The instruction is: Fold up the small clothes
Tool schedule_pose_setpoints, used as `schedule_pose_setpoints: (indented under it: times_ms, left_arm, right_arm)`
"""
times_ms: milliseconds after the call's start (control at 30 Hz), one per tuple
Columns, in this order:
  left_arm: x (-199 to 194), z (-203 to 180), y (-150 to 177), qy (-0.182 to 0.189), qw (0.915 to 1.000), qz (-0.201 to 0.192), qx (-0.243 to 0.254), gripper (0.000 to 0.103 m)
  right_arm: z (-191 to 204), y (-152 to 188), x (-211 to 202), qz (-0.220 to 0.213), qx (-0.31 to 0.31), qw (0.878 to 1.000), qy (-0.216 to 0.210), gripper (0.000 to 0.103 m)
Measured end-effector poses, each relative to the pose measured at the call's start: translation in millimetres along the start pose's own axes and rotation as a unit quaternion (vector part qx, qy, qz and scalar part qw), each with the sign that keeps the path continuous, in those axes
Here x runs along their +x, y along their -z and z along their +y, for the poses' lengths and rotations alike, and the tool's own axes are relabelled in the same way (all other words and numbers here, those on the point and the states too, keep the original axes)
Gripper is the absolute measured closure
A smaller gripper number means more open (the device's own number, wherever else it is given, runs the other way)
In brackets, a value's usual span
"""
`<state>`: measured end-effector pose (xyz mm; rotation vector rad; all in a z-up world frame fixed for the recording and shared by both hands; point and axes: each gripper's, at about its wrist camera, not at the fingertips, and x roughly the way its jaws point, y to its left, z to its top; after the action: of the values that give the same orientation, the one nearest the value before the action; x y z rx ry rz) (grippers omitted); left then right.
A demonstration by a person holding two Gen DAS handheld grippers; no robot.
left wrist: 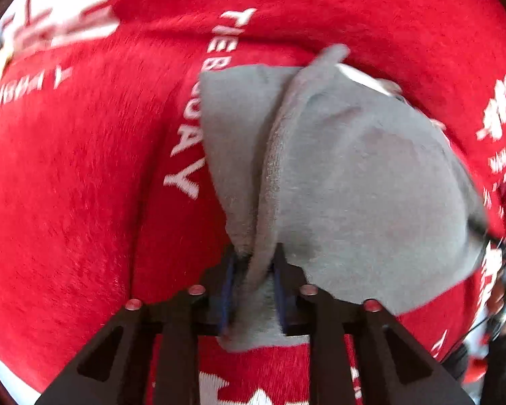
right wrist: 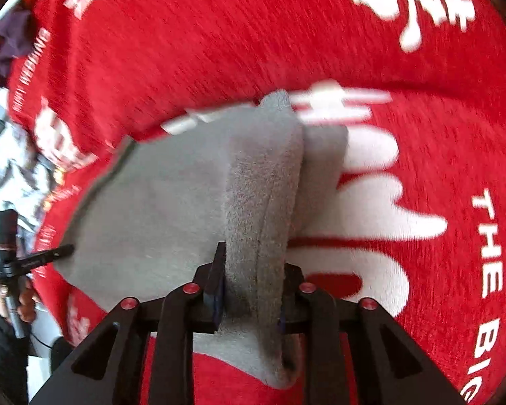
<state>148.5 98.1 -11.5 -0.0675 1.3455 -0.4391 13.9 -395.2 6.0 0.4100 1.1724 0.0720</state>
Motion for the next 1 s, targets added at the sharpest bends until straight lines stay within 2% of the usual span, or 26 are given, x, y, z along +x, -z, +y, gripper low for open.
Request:
schedule_pose_setpoints:
  times_ms: [67, 100, 233, 300, 433, 467, 500, 533, 600, 667, 733, 767, 833, 1000]
  left_arm:
    - [-10.5, 9.2, 1.5, 0.016, 0.9995, -0.008, -0.026, 0.078]
    - [-20.0, 12.7, 2.8, 0.014, 0.9993, -0.017, -0.030, 0.078]
    - [-43.5, 10.2, 3.7, -0.035, 0.9978, -0.055, -0.013, 0.078]
    - [-47.1, -8.7, -3.6, -0.032, 0.9971, -0.069, 0.001, 0.078]
    - [-30.7, -73.6, -35.6, 0.005, 0.9966, -0.070, 0.042, 0.077]
    - [-22.7, -89.5, -43.8, 0.005, 0.9955, -0.073, 0.059, 0.056]
    - [-11.4, -105.3, -52.6, -0.010, 0.9935, -0.079, 0.081, 0.020]
    - [-1.0, -117.1, -61.3, -0.053, 0.9899, -0.093, 0.092, 0.012]
    - [19.5, -122.2, -79.3, -0.118, 0.9814, -0.118, 0.094, 0.011]
    - [38.9, -103.9, -98.2, -0.151, 0.9819, -0.095, 0.063, 0.011]
    - [55.3, -63.6, -111.8, -0.196, 0.9783, -0.068, 0.000, 0.007]
    - [53.3, -44.4, -113.1, -0.178, 0.9812, -0.069, -0.029, 0.000]
    - [40.6, -12.4, -112.3, -0.144, 0.9831, -0.071, -0.087, 0.000]
    - [2.8, 6.1, -108.5, -0.124, 0.9768, -0.117, -0.129, 0.000]
  right_arm:
    - [-3.8, 1.6, 0.5, -0.002, 0.005, 1.000, 0.014, 0.051]
    - [-9.7, 3.7, -6.5, -0.010, 0.010, 1.000, 0.015, 0.048]
    - [-26.0, 5.0, -46.6, -0.070, 0.037, 0.996, 0.048, 0.045]
    - [-24.8, 2.1, -61.7, -0.098, 0.035, 0.992, 0.066, 0.045]
    - [0.7, -4.4, -54.7, -0.096, 0.003, 0.993, 0.066, 0.045]
    - [10.7, -4.1, -48.6, -0.090, -0.009, 0.994, 0.063, 0.045]
    - [16.9, -2.6, -44.5, -0.086, -0.016, 0.994, 0.057, 0.045]
    - [24.0, -0.1, -40.0, -0.081, -0.021, 0.995, 0.052, 0.045]
    - [35.0, 7.8, -33.9, -0.072, -0.032, 0.995, 0.053, 0.045]
    - [39.4, 17.6, -34.2, -0.065, -0.044, 0.996, 0.053, 0.045]
    - [37.0, 27.4, -36.8, -0.060, -0.052, 0.995, 0.054, 0.045]
    - [33.0, 31.7, -37.7, -0.057, -0.055, 0.995, 0.058, 0.045]
    - [25.0, 35.9, -39.8, -0.054, -0.053, 0.995, 0.069, 0.045]
    - [20.1, 19.7, -43.1, -0.074, -0.051, 0.993, 0.078, 0.044]
